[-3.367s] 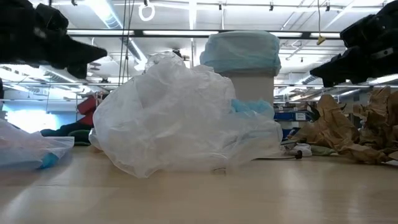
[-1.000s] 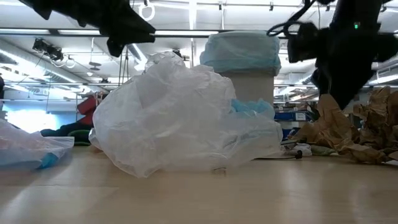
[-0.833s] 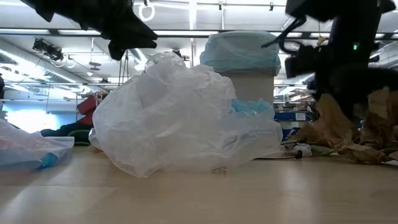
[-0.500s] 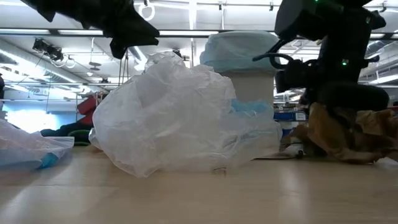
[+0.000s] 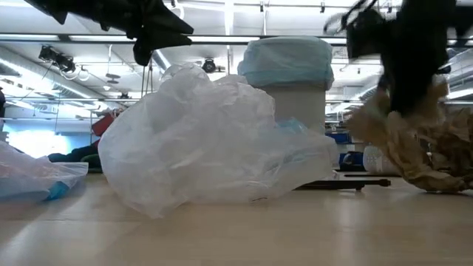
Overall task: Place trash/remove bag and relplace
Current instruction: Put the brown paper into the trash bin
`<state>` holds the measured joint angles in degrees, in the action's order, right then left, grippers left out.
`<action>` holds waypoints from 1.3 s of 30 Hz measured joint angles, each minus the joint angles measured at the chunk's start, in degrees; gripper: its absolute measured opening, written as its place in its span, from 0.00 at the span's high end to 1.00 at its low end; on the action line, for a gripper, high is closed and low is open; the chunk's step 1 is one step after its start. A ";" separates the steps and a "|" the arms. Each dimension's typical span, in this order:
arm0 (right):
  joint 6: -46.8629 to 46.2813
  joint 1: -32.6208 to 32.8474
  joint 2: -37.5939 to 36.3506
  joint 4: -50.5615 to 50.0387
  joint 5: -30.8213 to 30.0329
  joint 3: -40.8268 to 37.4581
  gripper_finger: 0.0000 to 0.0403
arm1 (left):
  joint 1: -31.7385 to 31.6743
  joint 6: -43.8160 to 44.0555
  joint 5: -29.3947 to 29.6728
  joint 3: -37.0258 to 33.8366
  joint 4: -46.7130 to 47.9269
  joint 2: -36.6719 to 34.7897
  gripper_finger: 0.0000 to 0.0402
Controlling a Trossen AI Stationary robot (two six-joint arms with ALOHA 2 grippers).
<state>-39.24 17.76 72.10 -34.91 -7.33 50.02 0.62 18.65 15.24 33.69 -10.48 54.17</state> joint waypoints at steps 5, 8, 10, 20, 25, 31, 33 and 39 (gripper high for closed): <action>2.78 -2.97 -7.73 0.64 -0.70 6.14 1.00 | 0.00 1.64 0.22 -0.02 -0.81 0.00 0.69; 7.74 -6.15 -9.59 3.02 -2.79 12.26 1.00 | 0.00 3.12 0.59 -0.02 -1.15 0.00 0.69; 13.09 -8.72 -9.56 4.52 -4.90 16.31 1.00 | 0.00 4.32 1.13 -0.02 -2.03 0.00 0.69; 31.99 -28.75 -1.97 14.78 -8.46 27.78 1.00 | 0.02 4.35 -1.62 -0.07 -7.24 -0.02 0.69; 31.18 -37.59 3.02 16.18 -4.39 28.11 1.00 | 0.21 6.95 -2.93 -0.07 -7.30 0.00 0.68; 29.94 -42.05 8.01 15.99 2.49 28.07 0.98 | 0.98 7.54 -2.35 -0.07 -5.47 0.00 0.68; 29.96 -42.32 8.79 15.90 3.09 28.07 0.95 | 0.98 7.55 -1.93 -0.07 -4.70 0.00 0.68; 30.81 -42.34 8.68 16.10 1.70 28.07 0.74 | 0.98 6.43 -1.79 -0.07 -3.97 -0.01 0.68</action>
<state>-8.43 -24.58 80.78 -18.81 -5.62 78.08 1.61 25.09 13.45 33.63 -14.44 54.16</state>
